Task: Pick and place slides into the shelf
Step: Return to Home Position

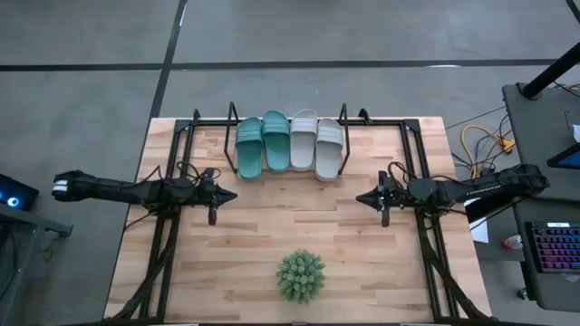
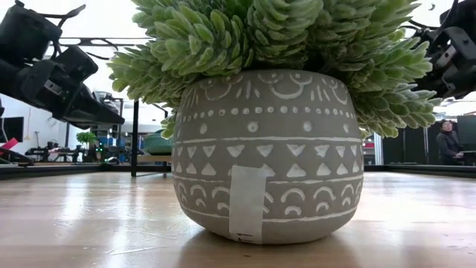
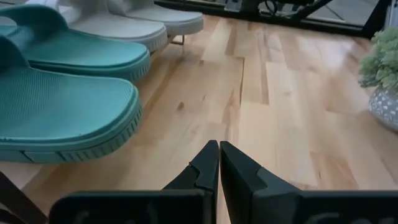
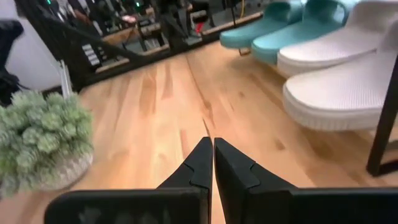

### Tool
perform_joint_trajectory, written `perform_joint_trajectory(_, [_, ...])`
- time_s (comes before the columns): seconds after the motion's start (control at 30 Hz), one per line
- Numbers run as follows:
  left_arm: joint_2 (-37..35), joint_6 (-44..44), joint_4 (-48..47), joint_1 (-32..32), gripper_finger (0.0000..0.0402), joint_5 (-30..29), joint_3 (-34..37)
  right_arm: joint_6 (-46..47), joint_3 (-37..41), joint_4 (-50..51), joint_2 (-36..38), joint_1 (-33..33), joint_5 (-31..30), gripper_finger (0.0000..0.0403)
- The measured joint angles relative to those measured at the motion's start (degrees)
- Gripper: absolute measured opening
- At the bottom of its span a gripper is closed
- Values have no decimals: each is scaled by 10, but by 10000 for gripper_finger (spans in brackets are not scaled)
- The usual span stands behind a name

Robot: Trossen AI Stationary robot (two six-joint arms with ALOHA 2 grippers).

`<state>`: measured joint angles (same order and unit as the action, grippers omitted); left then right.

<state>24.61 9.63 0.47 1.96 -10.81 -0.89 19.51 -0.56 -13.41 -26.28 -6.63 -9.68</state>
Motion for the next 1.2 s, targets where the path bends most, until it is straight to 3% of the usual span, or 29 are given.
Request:
perform_joint_trajectory(0.53, [39,-27,-111,0,0,-33,-38,-3,-2,110,0,0,10,8])
perform_joint_trajectory(0.87, [15,-26,-106,0,0,-61,-35,-18,-92,308,0,0,-11,8])
perform_joint_trajectory(1.0, [15,-26,-108,0,0,-60,-35,-18,-96,304,0,0,-53,8])
perform_joint_trajectory(1.2, [15,-25,-108,0,0,-60,-35,-13,-93,306,-1,-1,-41,8])
